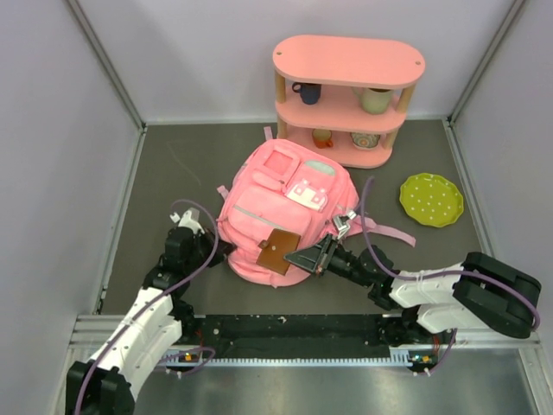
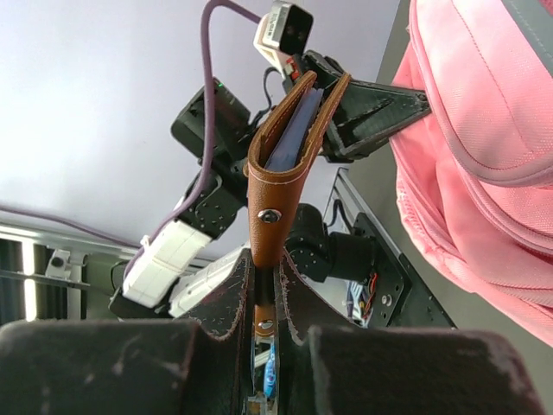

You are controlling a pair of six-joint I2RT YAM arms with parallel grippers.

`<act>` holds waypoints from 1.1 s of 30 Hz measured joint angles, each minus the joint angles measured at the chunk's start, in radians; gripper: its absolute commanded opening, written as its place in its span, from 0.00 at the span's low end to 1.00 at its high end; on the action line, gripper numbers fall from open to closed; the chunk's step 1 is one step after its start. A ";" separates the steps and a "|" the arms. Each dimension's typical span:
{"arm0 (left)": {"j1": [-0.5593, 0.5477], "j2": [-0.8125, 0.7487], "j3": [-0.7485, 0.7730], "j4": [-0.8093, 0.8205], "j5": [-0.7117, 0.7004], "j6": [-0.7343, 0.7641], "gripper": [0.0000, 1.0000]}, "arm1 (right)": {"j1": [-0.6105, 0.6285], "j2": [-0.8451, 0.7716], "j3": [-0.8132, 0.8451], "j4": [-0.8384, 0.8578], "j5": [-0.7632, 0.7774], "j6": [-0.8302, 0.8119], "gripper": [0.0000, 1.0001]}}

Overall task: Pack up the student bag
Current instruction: Place the personal item in the student bag.

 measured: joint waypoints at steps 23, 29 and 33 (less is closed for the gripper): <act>-0.574 -0.031 -0.034 0.031 -0.403 -0.308 0.00 | 0.006 -0.222 -0.139 -0.393 -0.054 0.148 0.00; -0.575 -0.032 -0.034 0.032 -0.404 -0.306 0.00 | 0.002 -0.096 -0.140 -0.286 -0.086 0.195 0.00; -0.575 -0.038 -0.034 0.032 -0.403 -0.297 0.00 | -0.038 0.068 -0.139 -0.121 -0.127 0.218 0.00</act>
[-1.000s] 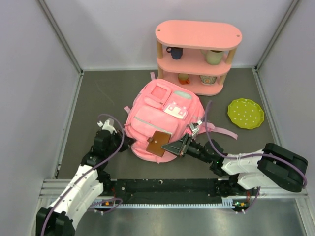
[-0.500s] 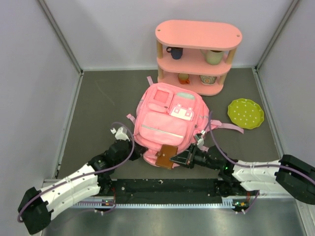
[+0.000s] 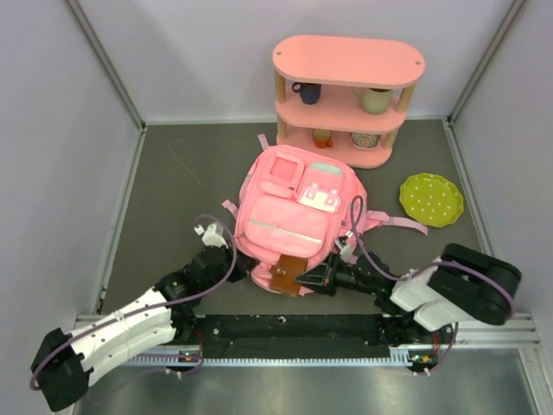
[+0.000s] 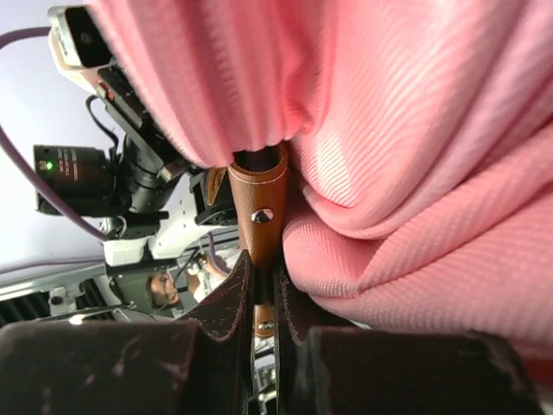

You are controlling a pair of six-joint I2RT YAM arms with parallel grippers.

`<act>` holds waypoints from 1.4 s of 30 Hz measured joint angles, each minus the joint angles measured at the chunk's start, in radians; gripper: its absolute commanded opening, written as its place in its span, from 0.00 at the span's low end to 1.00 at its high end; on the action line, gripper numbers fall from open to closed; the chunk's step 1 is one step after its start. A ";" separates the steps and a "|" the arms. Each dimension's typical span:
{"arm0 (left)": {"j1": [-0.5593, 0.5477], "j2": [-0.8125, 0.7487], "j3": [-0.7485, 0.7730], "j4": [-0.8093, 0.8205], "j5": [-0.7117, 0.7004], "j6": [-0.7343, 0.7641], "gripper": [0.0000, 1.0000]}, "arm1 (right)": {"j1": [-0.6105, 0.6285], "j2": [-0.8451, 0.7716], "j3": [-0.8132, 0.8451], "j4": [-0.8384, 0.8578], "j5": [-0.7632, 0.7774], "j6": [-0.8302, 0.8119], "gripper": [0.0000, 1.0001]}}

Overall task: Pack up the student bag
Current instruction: Place the personal item in the student bag.

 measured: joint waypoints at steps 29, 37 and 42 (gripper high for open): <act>-0.101 -0.018 -0.012 0.097 -0.053 0.014 0.00 | -0.233 -0.180 0.066 -0.120 -0.079 -0.199 0.00; -0.313 0.068 0.011 0.128 -0.239 -0.016 0.00 | -0.208 -0.196 0.048 -0.217 0.095 -0.090 0.00; -0.385 0.109 0.035 0.142 -0.293 -0.032 0.00 | -0.085 -0.522 0.063 -0.623 0.362 0.011 0.00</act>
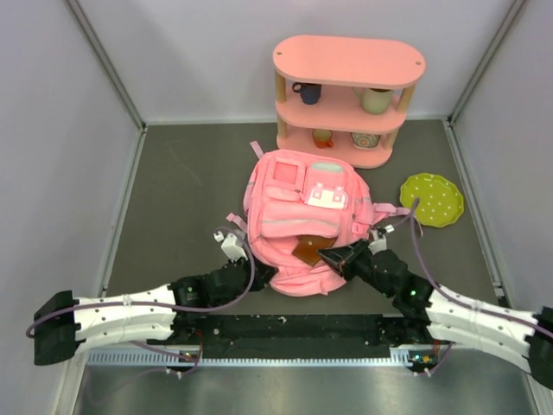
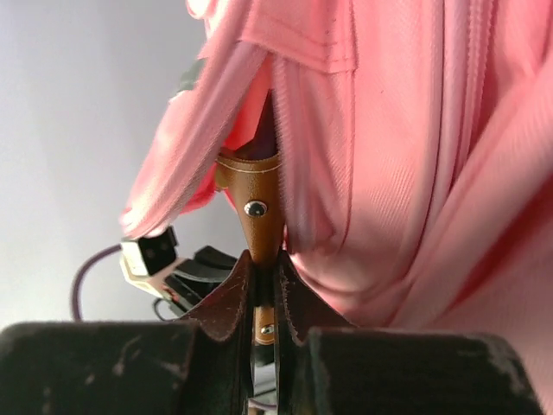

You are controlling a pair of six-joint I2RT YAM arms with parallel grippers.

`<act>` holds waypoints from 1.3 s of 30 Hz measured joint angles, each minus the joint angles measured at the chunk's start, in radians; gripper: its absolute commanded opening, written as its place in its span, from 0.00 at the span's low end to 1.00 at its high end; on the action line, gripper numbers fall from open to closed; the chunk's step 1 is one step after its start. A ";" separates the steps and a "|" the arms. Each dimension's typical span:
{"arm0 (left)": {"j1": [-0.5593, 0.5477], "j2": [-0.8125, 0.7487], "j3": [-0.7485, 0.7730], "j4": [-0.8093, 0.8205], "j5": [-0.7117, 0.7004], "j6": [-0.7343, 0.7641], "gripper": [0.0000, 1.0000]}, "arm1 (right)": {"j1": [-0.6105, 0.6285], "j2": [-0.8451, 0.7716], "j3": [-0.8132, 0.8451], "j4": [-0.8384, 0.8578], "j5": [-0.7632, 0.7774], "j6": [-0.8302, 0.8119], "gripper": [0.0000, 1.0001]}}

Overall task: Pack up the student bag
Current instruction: Place the personal item in the student bag.

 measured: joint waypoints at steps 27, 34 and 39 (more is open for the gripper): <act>-0.097 0.176 0.068 0.095 -0.028 0.113 0.00 | 0.118 0.275 0.239 -0.183 0.352 0.223 0.19; -0.106 0.187 0.068 0.106 -0.039 0.130 0.06 | 0.116 0.315 0.237 -0.108 0.322 0.209 0.50; -0.120 0.114 0.060 0.084 -0.036 0.130 0.30 | 0.116 0.140 0.232 -0.204 0.284 0.116 0.64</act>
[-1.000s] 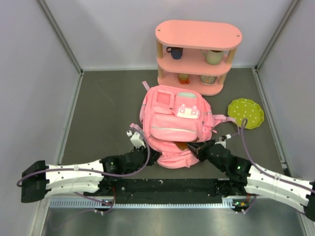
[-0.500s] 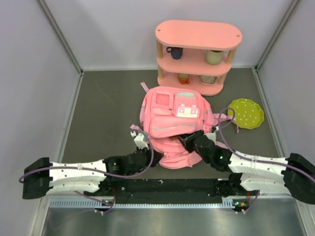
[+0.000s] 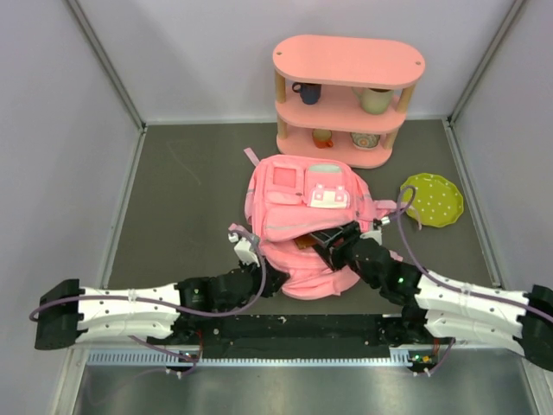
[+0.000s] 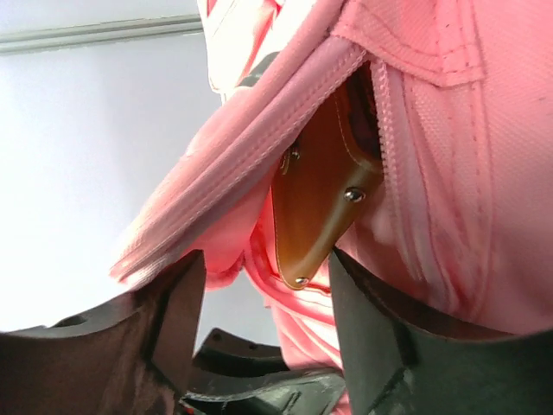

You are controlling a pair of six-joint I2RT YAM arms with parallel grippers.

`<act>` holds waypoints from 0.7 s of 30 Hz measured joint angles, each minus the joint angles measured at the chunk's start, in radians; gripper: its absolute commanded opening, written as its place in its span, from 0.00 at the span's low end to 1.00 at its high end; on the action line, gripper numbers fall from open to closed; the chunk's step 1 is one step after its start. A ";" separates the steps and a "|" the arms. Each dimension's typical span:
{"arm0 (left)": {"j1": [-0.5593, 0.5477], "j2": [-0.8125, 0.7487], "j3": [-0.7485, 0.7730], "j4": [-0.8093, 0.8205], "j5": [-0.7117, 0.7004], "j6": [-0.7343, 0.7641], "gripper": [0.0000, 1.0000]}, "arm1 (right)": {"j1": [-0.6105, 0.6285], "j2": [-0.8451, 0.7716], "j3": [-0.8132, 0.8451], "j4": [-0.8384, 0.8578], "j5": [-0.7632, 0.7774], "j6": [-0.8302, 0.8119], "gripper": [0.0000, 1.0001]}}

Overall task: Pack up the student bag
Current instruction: Place the personal item in the student bag.

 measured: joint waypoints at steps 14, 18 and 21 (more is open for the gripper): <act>-0.040 -0.293 0.003 -0.246 0.043 0.022 0.71 | 0.070 -0.381 -0.034 -0.381 -0.095 -0.143 0.62; -0.042 -0.408 0.030 -0.364 -0.042 0.026 0.86 | 0.109 -0.416 -0.033 -0.417 -0.106 -0.204 0.56; -0.039 -0.481 0.090 -0.478 -0.143 0.029 0.97 | 0.137 -0.378 -0.010 -0.455 -0.105 -0.263 0.55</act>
